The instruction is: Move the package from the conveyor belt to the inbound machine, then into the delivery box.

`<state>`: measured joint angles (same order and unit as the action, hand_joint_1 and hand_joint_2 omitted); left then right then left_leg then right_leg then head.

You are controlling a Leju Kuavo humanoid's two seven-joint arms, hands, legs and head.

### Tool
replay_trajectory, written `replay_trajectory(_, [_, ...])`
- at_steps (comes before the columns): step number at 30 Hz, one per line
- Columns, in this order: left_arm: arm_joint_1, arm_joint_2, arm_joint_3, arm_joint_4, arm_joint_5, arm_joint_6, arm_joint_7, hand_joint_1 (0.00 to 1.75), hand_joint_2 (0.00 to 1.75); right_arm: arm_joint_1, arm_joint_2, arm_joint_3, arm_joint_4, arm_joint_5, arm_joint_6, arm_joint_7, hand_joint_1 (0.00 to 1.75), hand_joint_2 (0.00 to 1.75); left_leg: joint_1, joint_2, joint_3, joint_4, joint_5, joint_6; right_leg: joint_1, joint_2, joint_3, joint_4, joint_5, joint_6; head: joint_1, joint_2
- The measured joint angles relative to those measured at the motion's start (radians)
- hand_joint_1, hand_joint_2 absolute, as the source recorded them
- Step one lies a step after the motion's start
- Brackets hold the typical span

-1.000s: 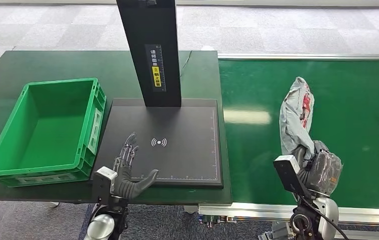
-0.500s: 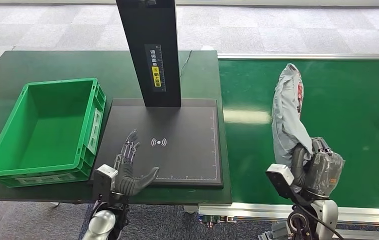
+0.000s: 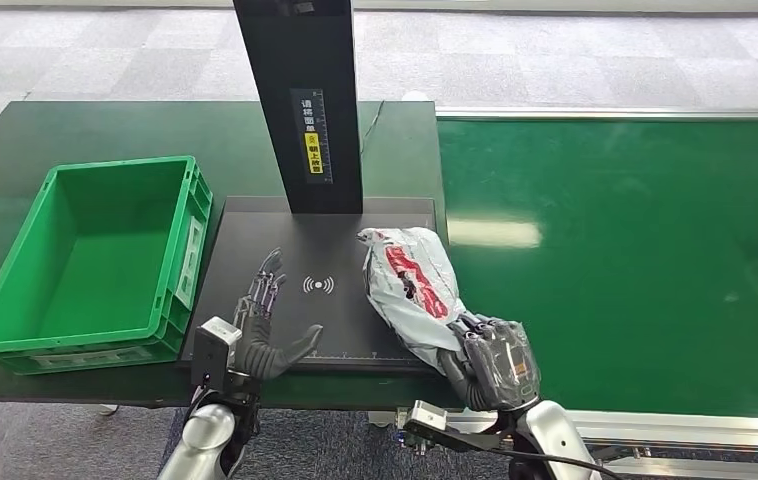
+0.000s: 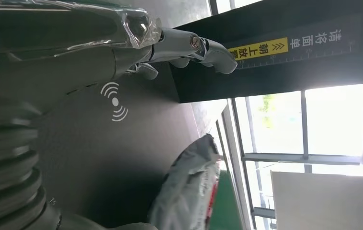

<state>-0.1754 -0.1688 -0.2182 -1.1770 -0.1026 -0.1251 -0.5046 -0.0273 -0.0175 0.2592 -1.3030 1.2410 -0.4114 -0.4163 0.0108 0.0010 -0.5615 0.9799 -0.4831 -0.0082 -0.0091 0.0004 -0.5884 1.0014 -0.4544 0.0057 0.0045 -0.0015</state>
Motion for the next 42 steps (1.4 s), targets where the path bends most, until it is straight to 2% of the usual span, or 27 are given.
replay_trajectory(4, [-0.001, 0.001, 0.001, 0.001, 0.005, 0.000, -0.010, 0.00, 1.75, 0.010, -0.022, 0.054, 0.036, -0.027, 0.086, -0.020, 1.75, 1.75, 0.000, 0.000, 0.000, 0.000, 0.000, 0.000, 0.000, 0.000, 0.000, 0.000, 0.000, 0.000, 0.000, 0.000])
replay_trajectory(12, [-0.021, -0.002, 0.002, 0.006, 0.016, 0.003, -0.013, 0.00, 1.75, 0.006, -0.034, 0.121, 0.054, -0.158, 0.091, -0.167, 1.75, 1.75, 0.000, 0.000, 0.000, 0.000, 0.000, 0.000, 0.000, 0.000, 0.000, 0.000, 0.000, 0.000, 0.000, 0.000])
replay_trajectory(15, [-0.031, -0.003, 0.002, 0.010, 0.020, 0.005, -0.013, 0.00, 1.75, 0.003, -0.034, 0.133, 0.053, -0.168, 0.043, -0.185, 1.75, 1.75, 0.000, 0.000, 0.000, 0.000, 0.000, 0.000, 0.000, 0.000, 0.000, 0.000, 0.000, 0.000, 0.000, 0.000])
replay_trajectory(18, [-0.036, -0.003, 0.002, 0.014, 0.023, 0.010, -0.016, 0.00, 1.75, 0.001, -0.033, 0.137, 0.050, -0.140, -0.084, -0.189, 1.75, 1.75, 0.000, 0.000, 0.000, 0.000, 0.000, 0.000, 0.000, 0.000, 0.000, 0.000, 0.000, 0.000, 0.000, 0.000])
replay_trajectory(20, [-0.037, -0.004, 0.002, 0.015, 0.025, 0.013, -0.016, 0.00, 1.75, -0.002, -0.029, 0.135, 0.041, -0.074, -0.193, -0.161, 1.75, 0.87, 0.000, 0.000, 0.000, 0.000, 0.000, 0.000, 0.000, 0.000, 0.000, 0.000, 0.000, 0.000, 0.000, 0.000])
replay_trajectory(22, [-0.037, -0.007, 0.002, 0.015, 0.028, 0.016, -0.016, 0.00, 1.75, -0.003, -0.018, 0.121, 0.020, 0.013, -0.259, -0.130, 1.75, 0.00, 0.000, 0.000, 0.000, 0.000, 0.000, 0.000, 0.000, 0.000, 0.000, 0.000, 0.000, 0.000, 0.000, 0.000])
replay_trajectory(29, [-0.038, -0.010, 0.000, 0.018, 0.033, 0.020, -0.016, 0.00, 1.75, 0.004, 0.014, 0.041, -0.056, 0.195, -0.283, -0.086, 1.75, 0.00, 0.000, 0.000, 0.000, 0.000, 0.000, 0.000, 0.000, 0.000, 0.000, 0.000, 0.000, 0.000, 0.000, 0.000])
replay_trajectory(42, [-0.038, -0.010, 0.000, 0.026, 0.034, 0.020, -0.016, 0.00, 1.75, 0.012, 0.016, 0.003, -0.071, 0.224, -0.283, -0.066, 1.75, 0.00, 0.000, 0.000, 0.000, 0.000, 0.000, 0.000, 0.000, 0.000, 0.000, 0.000, 0.000, 0.000, 0.000, 0.000])
